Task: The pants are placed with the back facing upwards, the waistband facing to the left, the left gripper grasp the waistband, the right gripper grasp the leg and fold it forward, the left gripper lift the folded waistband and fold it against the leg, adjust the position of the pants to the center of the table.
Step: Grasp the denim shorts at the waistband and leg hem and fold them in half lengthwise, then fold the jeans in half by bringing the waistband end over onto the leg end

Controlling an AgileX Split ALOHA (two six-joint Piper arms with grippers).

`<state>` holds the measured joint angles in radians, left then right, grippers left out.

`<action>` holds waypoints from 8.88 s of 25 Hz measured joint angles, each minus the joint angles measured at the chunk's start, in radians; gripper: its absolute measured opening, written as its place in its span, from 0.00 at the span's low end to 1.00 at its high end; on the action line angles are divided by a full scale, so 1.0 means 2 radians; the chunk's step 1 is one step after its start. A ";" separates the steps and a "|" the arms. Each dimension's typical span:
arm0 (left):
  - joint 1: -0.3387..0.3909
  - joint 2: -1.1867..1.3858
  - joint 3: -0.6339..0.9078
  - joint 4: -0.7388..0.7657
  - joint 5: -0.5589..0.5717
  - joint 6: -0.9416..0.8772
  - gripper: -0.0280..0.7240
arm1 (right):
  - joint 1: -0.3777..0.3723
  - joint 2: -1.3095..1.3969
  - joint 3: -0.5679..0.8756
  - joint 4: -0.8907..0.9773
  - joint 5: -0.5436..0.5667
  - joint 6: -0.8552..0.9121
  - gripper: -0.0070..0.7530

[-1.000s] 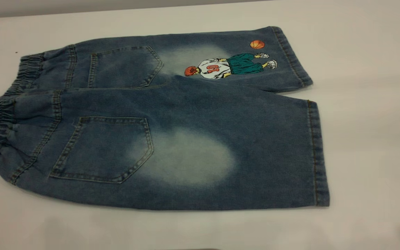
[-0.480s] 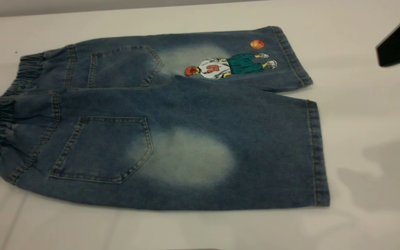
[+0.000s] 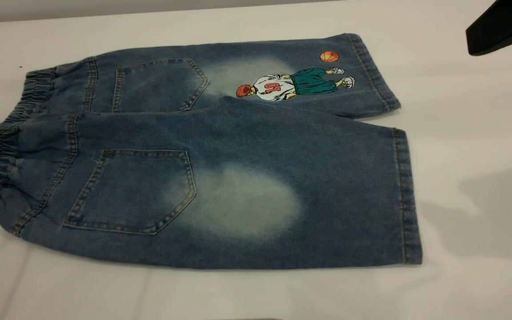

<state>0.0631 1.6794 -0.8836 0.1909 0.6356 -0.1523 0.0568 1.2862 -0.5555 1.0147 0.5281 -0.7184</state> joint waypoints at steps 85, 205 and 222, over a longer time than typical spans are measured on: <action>-0.010 0.077 -0.100 -0.136 0.059 -0.004 0.15 | 0.020 0.370 -0.143 0.399 0.227 -0.131 0.05; -0.259 0.220 -0.235 -0.429 -0.174 0.359 0.17 | -0.023 0.640 -1.092 -0.088 0.356 0.243 0.65; -0.247 0.184 -0.400 -0.173 -0.002 0.283 0.93 | 0.000 0.631 -1.047 -0.134 0.360 0.266 0.65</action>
<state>-0.4313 2.0480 -1.6835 -0.1550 0.6313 0.4146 0.0567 2.5488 -2.6501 0.7461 1.2489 -0.1857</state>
